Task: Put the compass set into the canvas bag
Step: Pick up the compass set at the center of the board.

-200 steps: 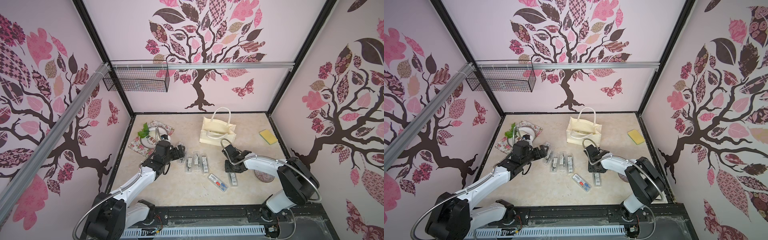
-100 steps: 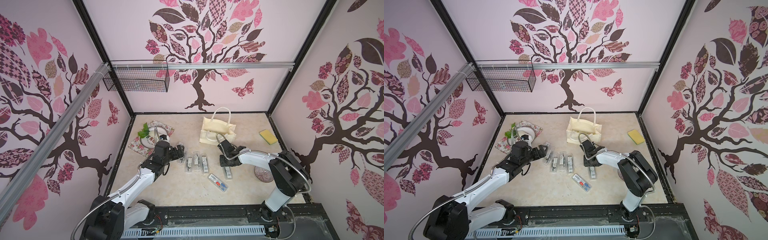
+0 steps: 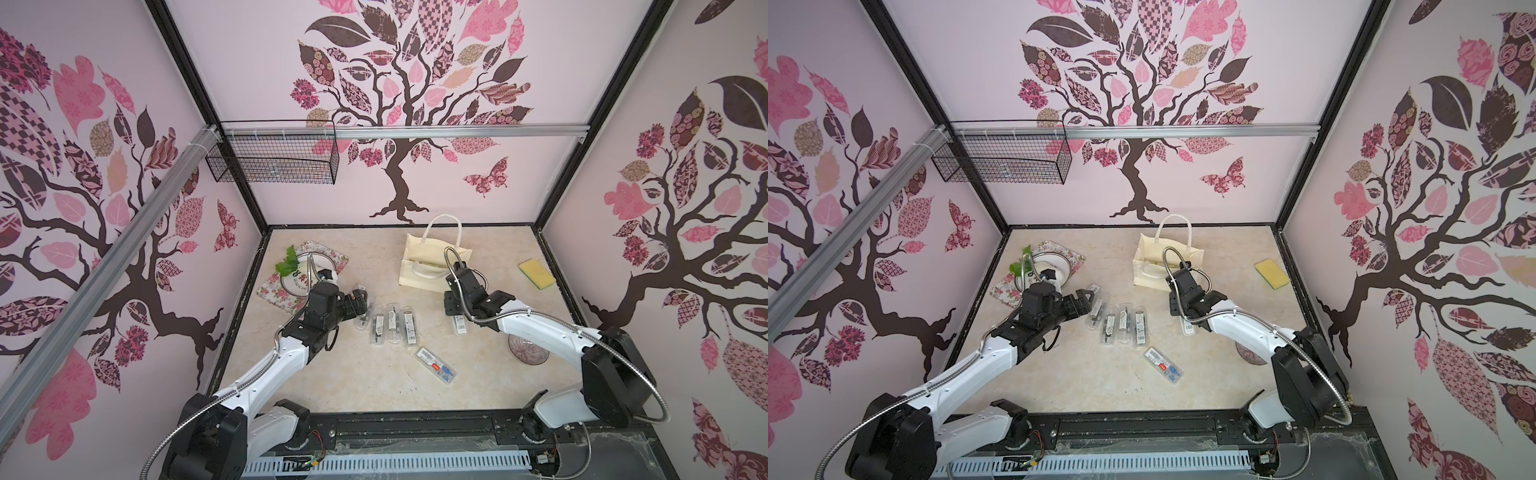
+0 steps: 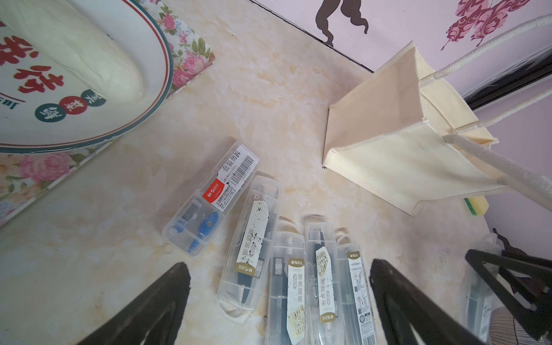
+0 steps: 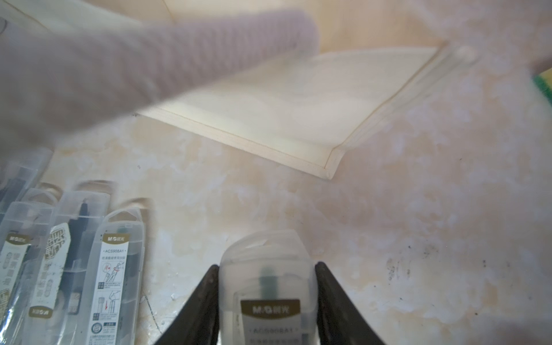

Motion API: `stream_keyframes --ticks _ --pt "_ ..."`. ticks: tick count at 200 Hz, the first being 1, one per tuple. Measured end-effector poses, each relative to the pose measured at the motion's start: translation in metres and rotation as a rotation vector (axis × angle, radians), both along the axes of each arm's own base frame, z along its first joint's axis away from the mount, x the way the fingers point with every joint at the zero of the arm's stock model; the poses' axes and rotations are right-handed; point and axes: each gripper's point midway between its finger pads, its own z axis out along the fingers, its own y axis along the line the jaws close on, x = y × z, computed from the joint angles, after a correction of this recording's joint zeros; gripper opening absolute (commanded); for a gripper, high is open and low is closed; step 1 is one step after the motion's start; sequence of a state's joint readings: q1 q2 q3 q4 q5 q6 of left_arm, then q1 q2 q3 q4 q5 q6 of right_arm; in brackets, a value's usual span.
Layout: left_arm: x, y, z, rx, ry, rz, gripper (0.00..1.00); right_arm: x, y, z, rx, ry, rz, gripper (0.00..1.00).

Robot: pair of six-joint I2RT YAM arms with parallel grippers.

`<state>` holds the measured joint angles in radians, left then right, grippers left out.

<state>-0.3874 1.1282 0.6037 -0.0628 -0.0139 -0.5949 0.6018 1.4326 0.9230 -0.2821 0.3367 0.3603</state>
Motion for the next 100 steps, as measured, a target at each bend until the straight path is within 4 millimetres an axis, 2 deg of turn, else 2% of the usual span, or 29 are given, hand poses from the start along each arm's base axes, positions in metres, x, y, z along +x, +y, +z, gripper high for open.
stream_keyframes --ticks 19,40,100 --pt "-0.001 0.001 -0.001 0.005 0.006 0.003 0.97 0.004 -0.006 0.021 -0.026 -0.069 -0.003 0.17" --pt "-0.002 0.002 -0.003 0.011 0.013 0.005 0.97 0.016 -0.012 0.054 -0.048 -0.155 -0.009 0.17" --pt "-0.005 0.005 -0.001 0.028 0.010 0.005 0.97 0.076 -0.029 0.190 -0.078 -0.480 -0.007 0.17"
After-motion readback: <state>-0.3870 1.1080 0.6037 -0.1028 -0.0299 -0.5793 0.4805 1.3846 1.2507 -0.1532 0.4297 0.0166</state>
